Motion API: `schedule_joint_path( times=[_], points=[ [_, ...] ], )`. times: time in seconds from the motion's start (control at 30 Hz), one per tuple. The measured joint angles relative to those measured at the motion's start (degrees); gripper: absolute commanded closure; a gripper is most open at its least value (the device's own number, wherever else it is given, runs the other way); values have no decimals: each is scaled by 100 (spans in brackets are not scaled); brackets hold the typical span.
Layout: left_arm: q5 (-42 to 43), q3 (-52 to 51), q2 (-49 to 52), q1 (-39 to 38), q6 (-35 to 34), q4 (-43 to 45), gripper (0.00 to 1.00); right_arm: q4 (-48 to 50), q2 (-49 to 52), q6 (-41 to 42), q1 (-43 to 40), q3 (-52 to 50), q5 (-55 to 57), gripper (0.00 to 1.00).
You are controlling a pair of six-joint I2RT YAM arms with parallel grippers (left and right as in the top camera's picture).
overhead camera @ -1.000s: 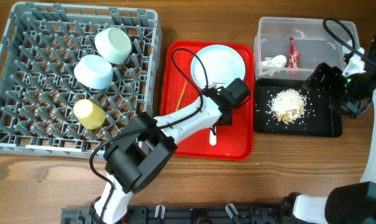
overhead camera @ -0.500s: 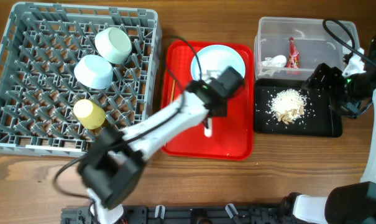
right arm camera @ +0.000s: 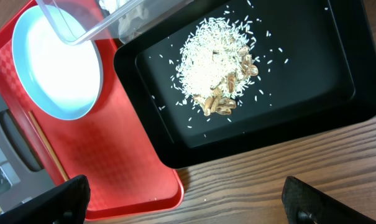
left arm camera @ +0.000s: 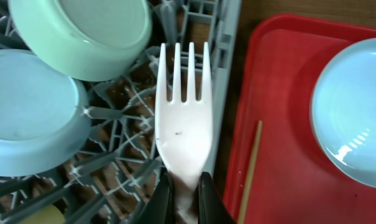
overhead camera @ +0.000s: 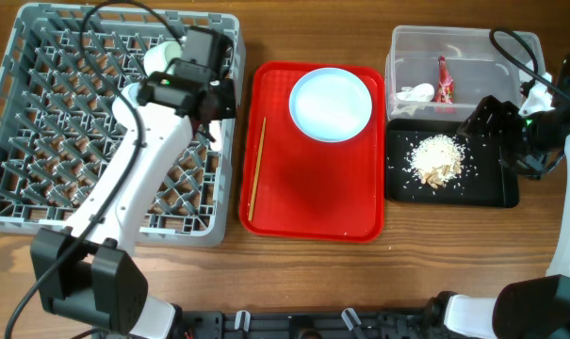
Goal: Sort waste into correct bins and load items into the dishwasher rack
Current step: 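Carry the fork with the left gripper into the rack and release, then grasp the wooden chopsticks on the red tray with the left gripper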
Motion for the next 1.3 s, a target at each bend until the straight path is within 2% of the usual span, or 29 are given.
schedule_joint_path(
  times=[0.23, 0.27, 0.47, 0.73, 0.97, 1.1, 1.3],
  points=[
    [367, -328, 103, 293, 109, 35, 96, 0, 0, 0, 0, 0, 0, 0],
    [380, -345, 179, 293, 114, 37, 93, 2, 0, -2, 0, 0, 0, 0],
    [409, -361, 481, 293, 212, 26, 47, 0, 0, 0, 0, 0, 0, 0],
    [614, -361, 321, 181, 321, 24, 39, 0, 0, -2, 0, 0, 0, 0],
    [1137, -361, 118, -909, 70, 39, 33, 0, 0, -2, 0, 0, 0, 0],
    [1207, -356, 461, -1353, -205, 44, 34, -2, 0, -2, 0, 0, 0, 0],
    [964, -356, 1239, -1408, -549, 42, 33, -61, 0, -2, 0, 0, 0, 0]
  ],
)
